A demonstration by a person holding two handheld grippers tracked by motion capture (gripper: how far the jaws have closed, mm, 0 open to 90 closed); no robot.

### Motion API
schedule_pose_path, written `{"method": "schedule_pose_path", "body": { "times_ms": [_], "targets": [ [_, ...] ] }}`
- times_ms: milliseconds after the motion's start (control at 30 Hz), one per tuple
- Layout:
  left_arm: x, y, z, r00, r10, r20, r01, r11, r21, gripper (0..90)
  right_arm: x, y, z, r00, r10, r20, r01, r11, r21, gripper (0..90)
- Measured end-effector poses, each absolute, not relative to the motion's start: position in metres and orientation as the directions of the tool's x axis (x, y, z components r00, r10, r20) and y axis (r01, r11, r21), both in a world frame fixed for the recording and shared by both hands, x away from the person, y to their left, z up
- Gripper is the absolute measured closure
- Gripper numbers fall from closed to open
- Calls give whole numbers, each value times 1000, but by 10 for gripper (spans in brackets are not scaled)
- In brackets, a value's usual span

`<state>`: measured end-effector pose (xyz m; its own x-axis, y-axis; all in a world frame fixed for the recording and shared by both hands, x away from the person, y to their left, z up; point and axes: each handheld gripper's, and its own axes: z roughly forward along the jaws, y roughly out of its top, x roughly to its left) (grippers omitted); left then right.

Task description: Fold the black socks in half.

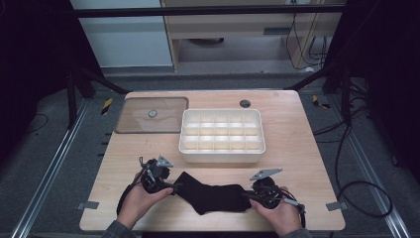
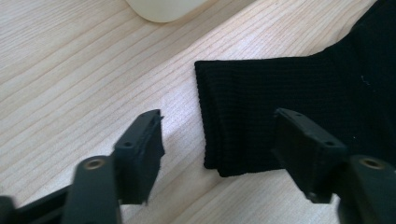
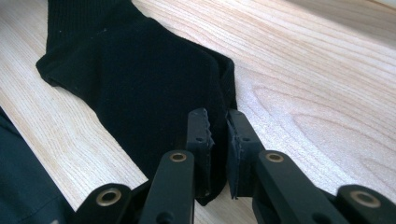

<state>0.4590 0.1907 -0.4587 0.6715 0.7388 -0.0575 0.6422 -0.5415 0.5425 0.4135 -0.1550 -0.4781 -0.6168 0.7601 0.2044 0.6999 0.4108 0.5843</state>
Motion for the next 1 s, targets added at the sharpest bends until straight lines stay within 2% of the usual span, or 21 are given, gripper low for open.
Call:
{"method": "schedule_pose_path", "body": {
  "times_ms": [167, 333, 667, 833, 1000],
  "targets": [
    [466, 187, -462, 688, 723, -67, 654, -577, 489, 497, 413, -155, -477, -625, 754, 202, 691, 415, 591, 808],
    [468, 182, -465, 695, 715, -79, 662, -593, 459, 595, 413, -155, -476, -629, 750, 204, 689, 416, 594, 803],
    [470, 179, -468, 700, 709, -83, 668, -610, 426, 665, 412, -155, -474, -626, 754, 201, 690, 415, 592, 804],
    [470, 179, -469, 704, 704, -92, 667, -612, 425, 754, 412, -154, -474, -628, 752, 200, 690, 419, 591, 812],
    [468, 179, -467, 712, 696, -91, 659, -618, 429, 780, 412, -154, -473, -634, 748, 198, 686, 425, 591, 818]
  ]
}}
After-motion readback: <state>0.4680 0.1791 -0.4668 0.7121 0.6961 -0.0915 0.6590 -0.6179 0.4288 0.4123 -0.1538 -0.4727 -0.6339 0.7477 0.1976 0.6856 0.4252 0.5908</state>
